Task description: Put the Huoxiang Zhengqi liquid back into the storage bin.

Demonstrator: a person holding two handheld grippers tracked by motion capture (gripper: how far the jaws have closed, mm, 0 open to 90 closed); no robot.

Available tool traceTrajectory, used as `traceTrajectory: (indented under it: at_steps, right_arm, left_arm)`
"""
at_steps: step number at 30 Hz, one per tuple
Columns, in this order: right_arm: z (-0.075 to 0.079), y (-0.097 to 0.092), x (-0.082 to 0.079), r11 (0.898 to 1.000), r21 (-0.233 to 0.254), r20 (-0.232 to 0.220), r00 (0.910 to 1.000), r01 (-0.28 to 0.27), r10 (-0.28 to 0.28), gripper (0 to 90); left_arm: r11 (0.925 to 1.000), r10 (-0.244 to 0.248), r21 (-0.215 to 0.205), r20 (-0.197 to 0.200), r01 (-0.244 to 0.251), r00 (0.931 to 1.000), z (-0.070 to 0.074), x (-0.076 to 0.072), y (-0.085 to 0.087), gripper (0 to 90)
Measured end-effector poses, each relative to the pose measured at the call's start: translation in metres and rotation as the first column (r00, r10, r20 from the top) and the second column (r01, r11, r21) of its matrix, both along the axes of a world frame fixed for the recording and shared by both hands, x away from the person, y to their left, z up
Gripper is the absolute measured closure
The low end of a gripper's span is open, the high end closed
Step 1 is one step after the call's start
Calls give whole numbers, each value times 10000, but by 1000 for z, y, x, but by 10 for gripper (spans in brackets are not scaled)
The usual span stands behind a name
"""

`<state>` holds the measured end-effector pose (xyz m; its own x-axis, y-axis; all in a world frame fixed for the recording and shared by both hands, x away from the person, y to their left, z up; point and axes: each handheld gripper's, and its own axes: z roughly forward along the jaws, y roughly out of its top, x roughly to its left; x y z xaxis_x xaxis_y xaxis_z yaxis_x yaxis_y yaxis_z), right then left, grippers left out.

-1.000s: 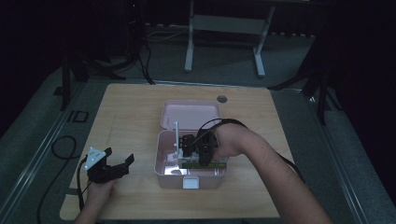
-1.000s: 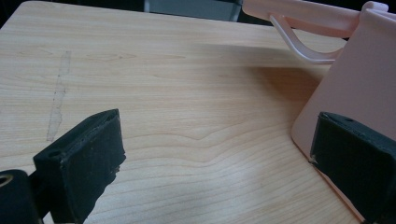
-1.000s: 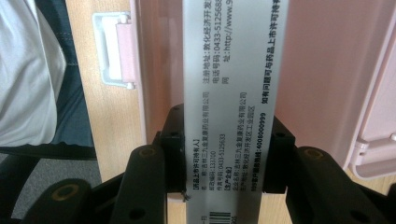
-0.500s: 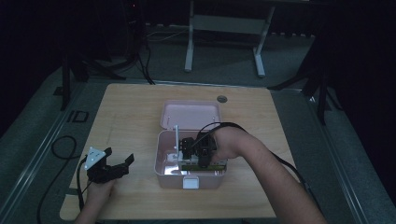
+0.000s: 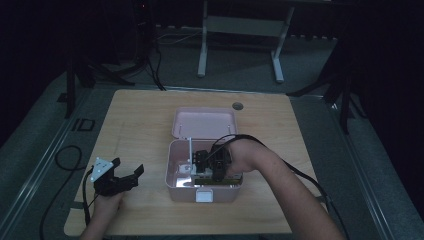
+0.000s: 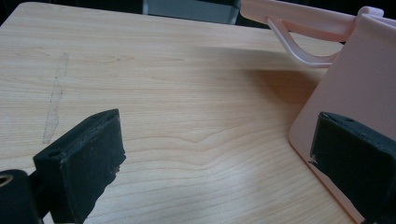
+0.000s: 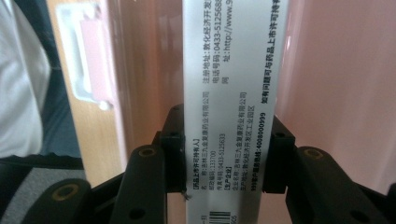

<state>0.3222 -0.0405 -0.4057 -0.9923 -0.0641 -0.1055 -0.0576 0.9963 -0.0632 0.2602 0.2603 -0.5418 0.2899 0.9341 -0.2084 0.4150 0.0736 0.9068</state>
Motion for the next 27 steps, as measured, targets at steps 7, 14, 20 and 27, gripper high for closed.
traceTrajectory:
  at_steps: [7, 14, 20, 27]
  right_arm:
    - [-13, -3, -1, 9999, 128, -301, 9995, -22, 26, 613]
    - [-25, -5, 4, 9996, 226, -370, 9992, 186, -178, 613]
    - [-32, -2, 4, 10000, 81, -266, 9996, 16, -14, 613]
    - [-39, 0, 6, 9998, -46, -284, 9994, -173, 171, 612]
  left_arm:
    - [10000, 47, 5, 7, -47, 10000, 0, 0, 0, 31]
    - [10000, 70, 14, 6, -70, 10000, 0, 0, 0, 31]
    - [10000, 75, 17, 20, -75, 10000, 0, -1, 0, 31]
    - [10000, 60, -25, 31, -60, 10000, 0, 0, 0, 31]
